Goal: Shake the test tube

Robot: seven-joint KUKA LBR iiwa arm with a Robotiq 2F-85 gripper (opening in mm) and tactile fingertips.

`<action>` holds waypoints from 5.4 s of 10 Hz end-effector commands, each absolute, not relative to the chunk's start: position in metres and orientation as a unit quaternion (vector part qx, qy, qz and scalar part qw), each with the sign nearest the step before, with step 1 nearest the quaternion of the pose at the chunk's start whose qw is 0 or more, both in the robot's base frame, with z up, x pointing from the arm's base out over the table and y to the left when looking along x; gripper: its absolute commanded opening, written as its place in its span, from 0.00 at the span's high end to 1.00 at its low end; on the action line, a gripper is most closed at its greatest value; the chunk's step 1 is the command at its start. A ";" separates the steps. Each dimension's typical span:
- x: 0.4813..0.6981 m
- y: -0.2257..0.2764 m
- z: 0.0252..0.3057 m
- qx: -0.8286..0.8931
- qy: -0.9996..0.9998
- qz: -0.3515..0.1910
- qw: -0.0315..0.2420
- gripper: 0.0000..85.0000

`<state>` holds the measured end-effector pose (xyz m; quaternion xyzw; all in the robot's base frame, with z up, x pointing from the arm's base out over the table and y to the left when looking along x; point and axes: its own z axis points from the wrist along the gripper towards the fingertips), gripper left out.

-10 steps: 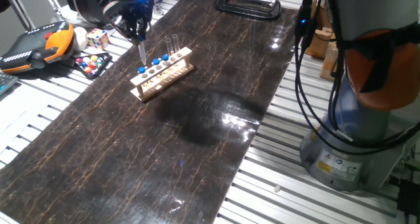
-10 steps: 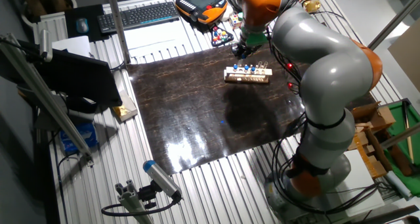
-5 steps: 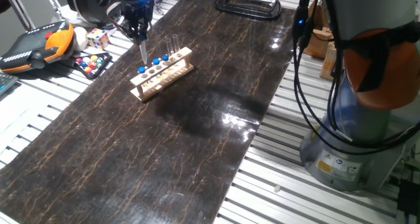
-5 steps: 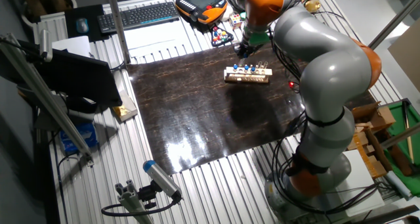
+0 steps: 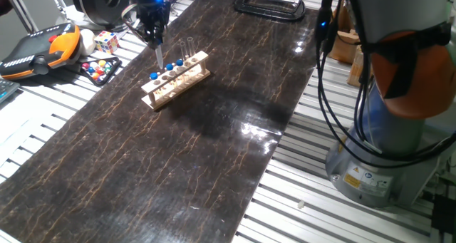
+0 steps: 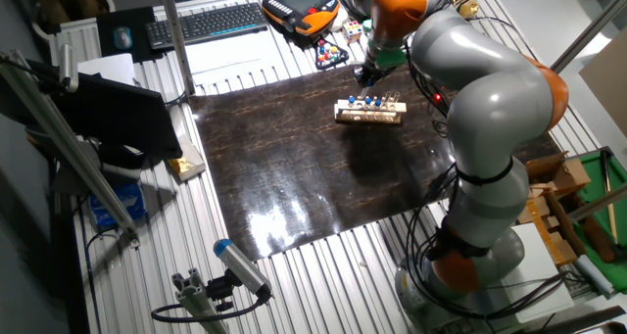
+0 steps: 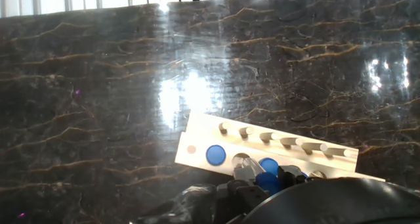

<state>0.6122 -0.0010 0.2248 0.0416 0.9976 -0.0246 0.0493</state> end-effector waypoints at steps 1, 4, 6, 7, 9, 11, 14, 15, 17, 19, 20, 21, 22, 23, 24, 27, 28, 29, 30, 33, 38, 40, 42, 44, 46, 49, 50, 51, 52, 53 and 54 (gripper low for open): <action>0.613 -0.001 0.224 0.043 0.998 -0.025 0.047 0.99; 0.615 0.001 0.218 0.044 0.998 -0.025 0.045 0.99; 0.616 0.002 0.216 0.046 0.998 -0.030 0.042 0.99; 0.617 0.002 0.214 0.047 0.998 -0.032 0.040 0.99; 0.617 0.000 0.206 0.047 0.997 -0.033 0.042 0.99; 0.618 0.000 0.202 0.047 0.997 -0.032 0.043 0.99; 0.618 0.000 0.198 0.049 0.997 -0.030 0.042 0.99; 0.617 0.001 0.198 0.049 0.998 -0.030 0.041 0.99; 0.615 0.000 0.194 0.050 0.997 -0.028 0.042 0.99; 0.613 0.001 0.190 0.051 0.997 -0.026 0.042 0.99; 0.612 0.002 0.189 0.051 0.997 -0.026 0.042 0.99; 0.613 0.001 0.188 0.051 0.997 -0.026 0.042 0.99; 0.613 0.001 0.186 0.051 0.997 -0.026 0.042 0.99; 0.613 0.000 0.185 0.051 0.997 -0.027 0.042 0.99; 0.613 0.000 0.183 0.051 0.997 -0.027 0.042 0.99; 0.612 -0.001 0.179 0.051 0.997 -0.025 0.044 0.98; 0.612 -0.002 0.179 0.051 0.997 -0.026 0.045 0.95; 0.612 -0.002 0.178 0.053 0.997 -0.026 0.045 0.87; 0.612 -0.001 0.177 0.055 0.997 -0.026 0.047 0.76; 0.611 0.000 0.176 0.059 0.997 -0.025 0.049 0.57; 0.611 0.000 0.185 0.058 0.997 -0.025 0.049 0.57; 0.607 0.005 0.200 0.063 0.997 -0.029 0.047 0.59; 0.602 0.011 0.216 0.068 0.996 -0.030 0.039 0.65; 0.599 0.014 0.222 0.068 0.997 -0.026 0.037 0.84; 0.595 0.020 0.226 0.065 0.997 -0.026 0.035 0.99; 0.586 0.031 0.234 0.073 0.996 -0.029 0.035 0.99; 0.582 0.034 0.236 0.075 0.996 -0.029 0.036 0.99; 0.579 0.035 0.239 0.075 0.996 -0.030 0.037 0.99; 0.575 0.036 0.244 0.073 0.996 -0.030 0.036 0.99; 0.571 0.038 0.250 0.068 0.997 -0.032 0.031 0.99; 0.568 0.039 0.253 0.064 0.997 -0.033 0.028 0.99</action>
